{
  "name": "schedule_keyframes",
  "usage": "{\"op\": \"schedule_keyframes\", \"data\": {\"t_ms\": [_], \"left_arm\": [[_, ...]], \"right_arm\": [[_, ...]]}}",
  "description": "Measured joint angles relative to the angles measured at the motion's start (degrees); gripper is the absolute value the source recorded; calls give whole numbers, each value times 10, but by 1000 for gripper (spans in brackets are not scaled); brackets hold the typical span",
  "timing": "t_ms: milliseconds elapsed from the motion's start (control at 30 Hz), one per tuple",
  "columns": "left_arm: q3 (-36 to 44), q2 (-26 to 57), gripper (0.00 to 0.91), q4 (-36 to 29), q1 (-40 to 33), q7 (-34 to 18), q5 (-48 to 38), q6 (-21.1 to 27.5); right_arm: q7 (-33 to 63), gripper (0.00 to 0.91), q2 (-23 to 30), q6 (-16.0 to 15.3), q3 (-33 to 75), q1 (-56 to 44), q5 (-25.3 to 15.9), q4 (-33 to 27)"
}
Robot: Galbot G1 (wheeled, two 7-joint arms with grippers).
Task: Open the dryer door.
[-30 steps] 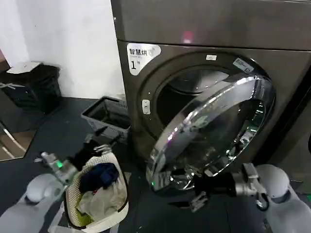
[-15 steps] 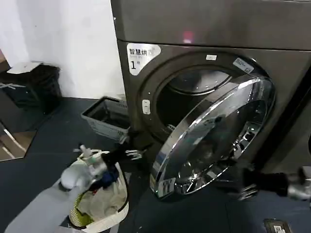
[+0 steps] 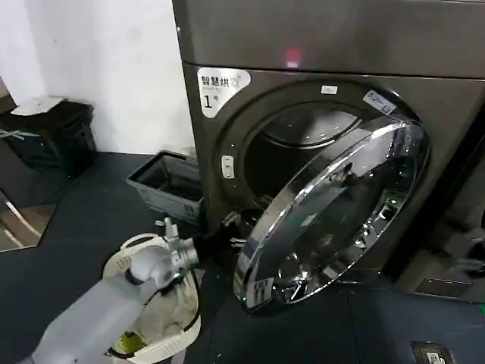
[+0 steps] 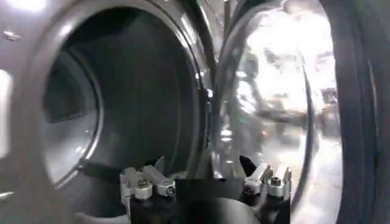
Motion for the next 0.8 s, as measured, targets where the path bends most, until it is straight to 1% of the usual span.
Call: {"op": "schedule_keyframes", "data": {"t_ms": [33,167,233,400,500,567,633,733,800], "left_arm": [[4,-4,907,-2,0,0,3,-1],[22,-15,907,-10,0,0,9,-3],[33,-23,907,-9,-3,0,12,-3],[68,-41,907,-10,-22,-1,19,-3],[91,-52,907,-10,-36,-1,18,-2],[107,-59,907,-7,-45,-3,18,-1],[124,-69,907,-4,-55,-6,18,1],[149,-84,907,6,-73,-10,18,0],[163,-94,907,11,-83,-16,16,-3]], "right_arm": [[16,907,2,0,14,-4,0,4],[96,907,14,-6,61,-27,-26,31],[138,907,20,-17,83,-39,-35,45],[264,907,36,-29,131,-71,-77,80],[314,907,43,-53,158,-87,-73,87],[348,907,49,-56,178,-98,-73,91],[372,907,56,-67,198,-109,-84,96],[401,907,64,-107,232,-126,-85,107],[422,907,65,-119,253,-134,-87,110]]}}
